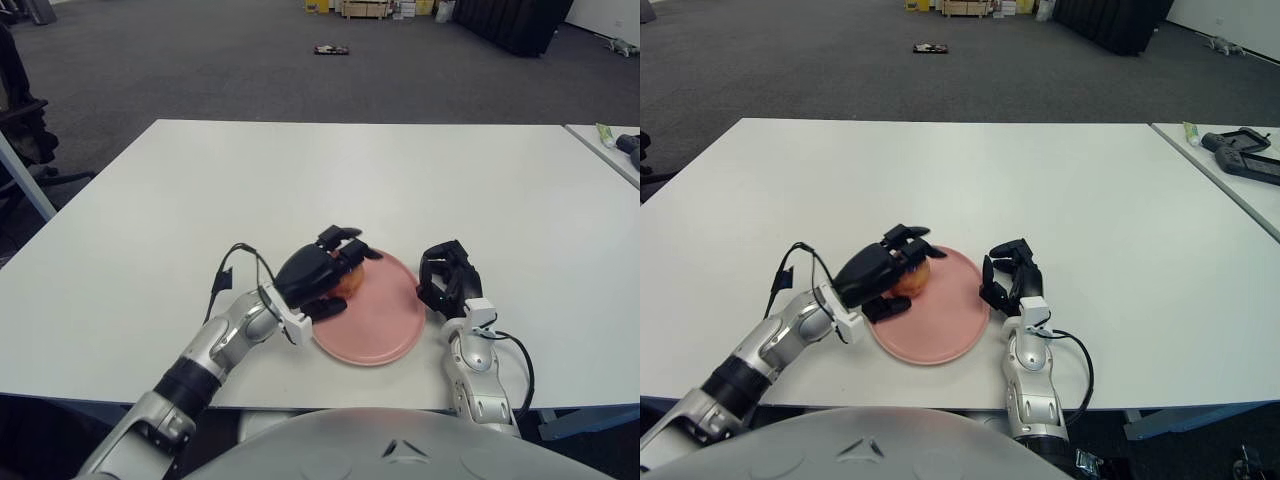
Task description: Put the apple into the plate.
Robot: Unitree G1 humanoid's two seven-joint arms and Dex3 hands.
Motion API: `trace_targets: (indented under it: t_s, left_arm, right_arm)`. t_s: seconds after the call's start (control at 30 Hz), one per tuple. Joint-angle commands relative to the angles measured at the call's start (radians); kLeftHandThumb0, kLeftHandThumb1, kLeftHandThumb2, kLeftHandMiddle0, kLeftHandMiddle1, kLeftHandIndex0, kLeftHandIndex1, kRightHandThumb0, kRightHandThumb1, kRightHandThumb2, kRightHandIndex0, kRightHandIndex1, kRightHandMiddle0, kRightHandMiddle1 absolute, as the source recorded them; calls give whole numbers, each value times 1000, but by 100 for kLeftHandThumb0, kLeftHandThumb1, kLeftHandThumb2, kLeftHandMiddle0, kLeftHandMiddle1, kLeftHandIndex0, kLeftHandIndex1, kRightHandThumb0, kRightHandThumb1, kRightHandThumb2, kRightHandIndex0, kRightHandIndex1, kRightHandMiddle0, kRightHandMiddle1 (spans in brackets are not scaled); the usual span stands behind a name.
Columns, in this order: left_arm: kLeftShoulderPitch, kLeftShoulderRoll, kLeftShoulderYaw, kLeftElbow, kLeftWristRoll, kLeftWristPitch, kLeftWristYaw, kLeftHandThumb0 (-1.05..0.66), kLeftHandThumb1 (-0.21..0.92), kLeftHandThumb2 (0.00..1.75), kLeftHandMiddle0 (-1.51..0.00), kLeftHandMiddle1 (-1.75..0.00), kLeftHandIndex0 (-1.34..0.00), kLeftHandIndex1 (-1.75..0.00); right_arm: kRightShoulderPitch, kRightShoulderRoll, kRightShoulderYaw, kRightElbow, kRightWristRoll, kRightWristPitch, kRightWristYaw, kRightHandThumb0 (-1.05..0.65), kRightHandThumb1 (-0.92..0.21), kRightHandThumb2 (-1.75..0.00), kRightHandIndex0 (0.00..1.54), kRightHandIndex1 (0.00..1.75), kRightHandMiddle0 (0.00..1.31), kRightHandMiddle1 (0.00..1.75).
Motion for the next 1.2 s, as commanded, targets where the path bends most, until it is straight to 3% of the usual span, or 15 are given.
trace_targets:
  t_s: [0.0,0.17,0.33,0.53,0.77,0.83,0.97,1.03,1.07,1.1,1.17]
  left_arm:
    - [35,-27,48,-47,-48,30,29,-43,23,116,0,-28,0,-51]
    - [105,-73,96,-150,-144,99,4,-50,24,114,0,-29,0,-44]
    - [193,-181,127,-269,-292,225,-5,-59,27,110,0,-12,0,-8]
    - [256,-247,163,-356,-343,326,12,-66,29,104,0,-1,0,-1]
    - [262,-292,242,-254,-396,234,84,-74,38,95,0,0,0,0]
    - [257,-312,251,-234,-392,211,112,-71,42,95,-2,-2,0,0]
    - [254,-342,261,-216,-370,190,166,-57,52,96,-1,-20,0,0]
    - [253,-355,266,-206,-357,186,192,-47,56,101,0,-40,0,-29]
    - [256,-364,269,-192,-353,184,209,-46,57,102,0,-43,0,-34]
    - [257,-369,271,-182,-351,181,219,-43,58,105,0,-58,0,-60]
    - [255,-385,283,-106,-361,163,251,-40,58,109,0,-76,0,-91]
  right_arm:
    - [-10,-8,2,18,-3,-10,8,-39,-63,-93,55,166,37,175]
    - [-12,-14,2,27,-5,-16,13,-39,-64,-92,54,165,37,175]
    - [-15,-15,2,37,0,-18,18,-39,-65,-91,55,166,36,175]
    - [-15,1,13,24,11,-3,25,-39,-65,-90,55,165,36,175]
    - [-9,29,30,6,34,32,32,-39,-65,-90,54,165,36,175]
    - [-8,37,39,11,31,35,28,-39,-65,-91,53,167,36,175]
    - [-10,43,51,26,25,32,19,-39,-64,-91,53,169,36,175]
    - [-11,43,56,31,22,30,14,-39,-64,-91,53,170,36,175]
    - [-11,45,64,35,7,27,1,-39,-64,-91,53,170,36,175]
    - [-11,46,70,38,-4,24,-9,-39,-64,-91,53,170,36,175]
    - [-8,55,91,32,-34,25,-38,-39,-64,-91,53,169,36,175]
